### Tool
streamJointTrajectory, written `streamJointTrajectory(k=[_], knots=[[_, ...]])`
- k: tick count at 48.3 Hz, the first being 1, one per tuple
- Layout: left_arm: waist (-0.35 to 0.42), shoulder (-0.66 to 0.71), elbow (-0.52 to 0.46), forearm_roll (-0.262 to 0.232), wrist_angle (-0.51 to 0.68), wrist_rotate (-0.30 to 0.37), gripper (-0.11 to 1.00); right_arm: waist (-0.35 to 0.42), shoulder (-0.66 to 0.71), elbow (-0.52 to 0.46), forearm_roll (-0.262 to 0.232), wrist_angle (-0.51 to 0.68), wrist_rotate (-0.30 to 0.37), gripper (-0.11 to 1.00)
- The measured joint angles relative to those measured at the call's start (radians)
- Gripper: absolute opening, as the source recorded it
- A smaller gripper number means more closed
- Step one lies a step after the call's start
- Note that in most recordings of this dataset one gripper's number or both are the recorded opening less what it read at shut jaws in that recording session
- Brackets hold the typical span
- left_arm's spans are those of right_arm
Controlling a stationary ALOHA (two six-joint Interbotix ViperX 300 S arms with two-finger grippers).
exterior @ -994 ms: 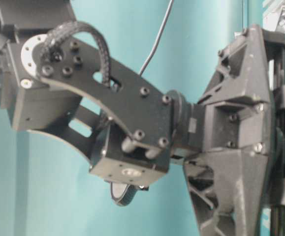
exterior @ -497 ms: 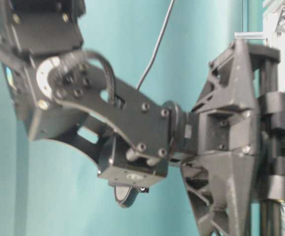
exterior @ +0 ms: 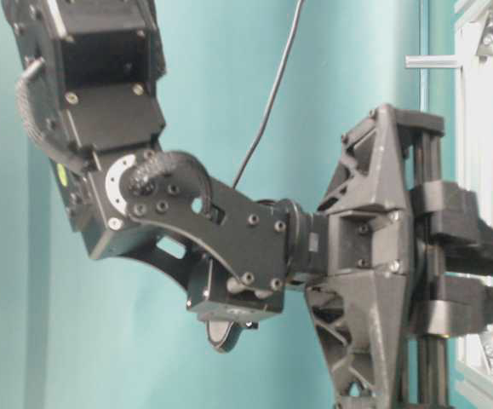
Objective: Move the cable alternately left and right between 8 closely spaced pins so it hooks onto each one.
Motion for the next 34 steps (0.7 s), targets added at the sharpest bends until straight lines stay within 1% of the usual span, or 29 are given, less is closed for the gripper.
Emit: streamJointTrajectory(k=[13, 34], knots=[[0.000, 0.000, 0.000, 0.000, 0.000, 0.000, 0.38, -0.006, 0.002, -0.008, 0.000, -0.067, 0.000, 0.15], [0.000, 0.000, 0.000, 0.000, 0.000, 0.000, 0.38, -0.021, 0.081, -0.141, -0.003, -0.077, -0.002, 0.15]])
